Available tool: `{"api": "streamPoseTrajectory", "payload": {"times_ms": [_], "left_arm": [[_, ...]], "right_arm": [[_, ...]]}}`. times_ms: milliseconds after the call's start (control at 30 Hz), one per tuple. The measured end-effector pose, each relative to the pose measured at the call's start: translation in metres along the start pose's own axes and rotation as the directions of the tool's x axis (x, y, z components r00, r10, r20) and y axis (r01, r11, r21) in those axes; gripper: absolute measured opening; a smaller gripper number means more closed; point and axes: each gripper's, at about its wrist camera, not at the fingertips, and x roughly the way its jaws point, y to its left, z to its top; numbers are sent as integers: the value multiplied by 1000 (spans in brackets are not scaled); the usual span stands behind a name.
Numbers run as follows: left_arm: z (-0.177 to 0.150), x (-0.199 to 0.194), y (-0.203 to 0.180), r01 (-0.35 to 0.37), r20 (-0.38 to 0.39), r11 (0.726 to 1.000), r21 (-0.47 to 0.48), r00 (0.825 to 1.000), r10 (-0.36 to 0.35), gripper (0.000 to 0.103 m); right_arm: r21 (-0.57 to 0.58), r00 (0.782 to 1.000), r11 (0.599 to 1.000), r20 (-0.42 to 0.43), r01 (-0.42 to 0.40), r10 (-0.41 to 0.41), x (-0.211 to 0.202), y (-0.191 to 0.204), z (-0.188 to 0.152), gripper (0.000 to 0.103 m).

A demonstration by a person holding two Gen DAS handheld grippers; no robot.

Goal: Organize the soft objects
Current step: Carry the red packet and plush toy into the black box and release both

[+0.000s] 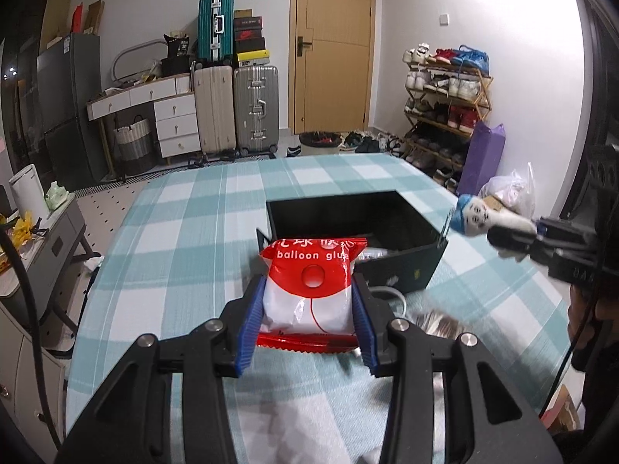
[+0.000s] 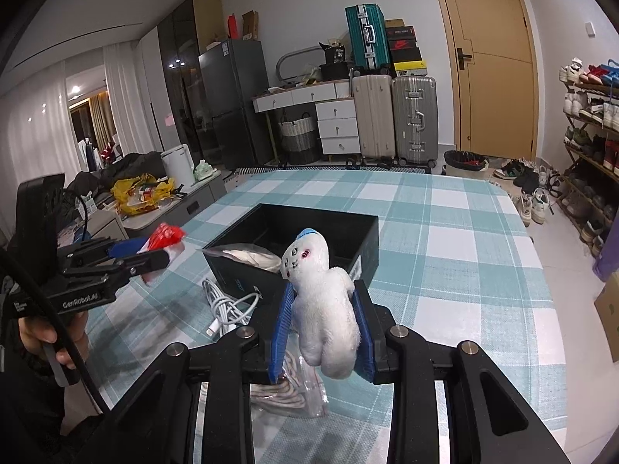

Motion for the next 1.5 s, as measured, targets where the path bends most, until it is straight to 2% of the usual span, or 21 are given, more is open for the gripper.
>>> {"api": "streamPoseTrajectory", "payload": {"times_ms": [500,800,1500], "left_arm": [[34,18,-1,-12,54,1000,-13,998,12,42],[43,41,-3,-8,43,1000,-11,999,9,42],[45,81,-7,-20,-4,1000,1,1000,20,42]], "right_arm": [[-31,1000,999,10,26,-26,19,23,37,31],[-20,998,998,-10,65,-65,43,20,47,31],[-57,996,997,-77,45,-50,97,16,49,31]]}}
